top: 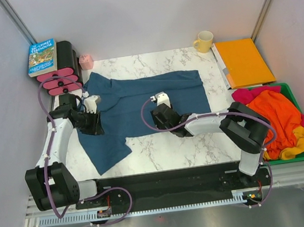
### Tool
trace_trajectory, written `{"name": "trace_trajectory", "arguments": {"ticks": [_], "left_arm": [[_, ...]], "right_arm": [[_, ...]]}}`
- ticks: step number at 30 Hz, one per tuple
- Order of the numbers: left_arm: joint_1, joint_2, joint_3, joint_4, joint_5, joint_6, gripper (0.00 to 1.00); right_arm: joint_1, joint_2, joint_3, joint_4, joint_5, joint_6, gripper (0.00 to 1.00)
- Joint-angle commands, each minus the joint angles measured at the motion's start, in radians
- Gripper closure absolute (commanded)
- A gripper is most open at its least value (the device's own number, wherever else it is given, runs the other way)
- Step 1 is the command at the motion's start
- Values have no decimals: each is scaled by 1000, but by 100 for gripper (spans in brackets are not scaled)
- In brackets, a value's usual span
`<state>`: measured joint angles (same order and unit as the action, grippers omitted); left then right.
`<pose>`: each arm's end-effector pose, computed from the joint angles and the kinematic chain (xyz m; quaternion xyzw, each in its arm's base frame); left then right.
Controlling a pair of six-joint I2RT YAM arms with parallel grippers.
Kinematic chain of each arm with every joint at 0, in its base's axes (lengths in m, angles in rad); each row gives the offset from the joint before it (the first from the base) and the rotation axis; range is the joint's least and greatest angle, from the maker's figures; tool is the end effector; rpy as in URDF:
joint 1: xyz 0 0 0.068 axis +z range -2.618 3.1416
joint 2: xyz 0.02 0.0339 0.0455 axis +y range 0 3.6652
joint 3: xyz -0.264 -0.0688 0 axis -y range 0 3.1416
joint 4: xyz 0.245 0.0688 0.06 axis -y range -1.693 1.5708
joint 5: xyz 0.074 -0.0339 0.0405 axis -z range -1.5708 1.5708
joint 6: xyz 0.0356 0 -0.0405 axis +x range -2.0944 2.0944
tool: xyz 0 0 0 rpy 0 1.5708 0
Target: Fold and stack the t-shirts
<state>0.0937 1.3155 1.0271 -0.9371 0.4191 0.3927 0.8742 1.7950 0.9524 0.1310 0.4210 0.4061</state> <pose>0.2416 0.0082 0.2566 0.1789 0.9475 -0.1584 0.2124 0.2467 0.2723 0.1584 -0.1215 0.8850 0.0909 0.4401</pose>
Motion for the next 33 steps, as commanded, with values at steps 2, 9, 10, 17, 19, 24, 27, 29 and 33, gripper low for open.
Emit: {"name": "trace_trajectory", "arguments": {"ticks": [2, 9, 10, 17, 19, 24, 27, 29, 33], "left_arm": [[-2, -120, -93, 364, -55, -167, 64], [0, -180, -339, 965, -163, -342, 56], [0, -142, -369, 1035, -174, -348, 55], [-2, 88, -508, 1520, -194, -442, 53], [-11, 93, -608, 1707, -184, -436, 44], [-81, 126, -884, 2140, -204, -346, 1], [-132, 96, -909, 2234, -144, -286, 0], [-127, 120, -866, 2163, -202, -313, 0], [-126, 119, -802, 2066, -361, -376, 0]], "right_arm": [[8, -42, 17, 68, 74, -9, 39], [22, -169, 36, 29, 188, -75, 39], [23, -183, 43, 25, 205, -90, 39], [26, -269, 72, -21, 297, -121, 39], [31, -284, 74, -39, 317, -122, 39], [35, -292, 55, -42, 349, -93, 39], [42, -275, 45, -42, 340, -63, 39], [46, -270, 37, -44, 338, -43, 39], [52, -289, 11, -47, 351, -35, 39]]}}
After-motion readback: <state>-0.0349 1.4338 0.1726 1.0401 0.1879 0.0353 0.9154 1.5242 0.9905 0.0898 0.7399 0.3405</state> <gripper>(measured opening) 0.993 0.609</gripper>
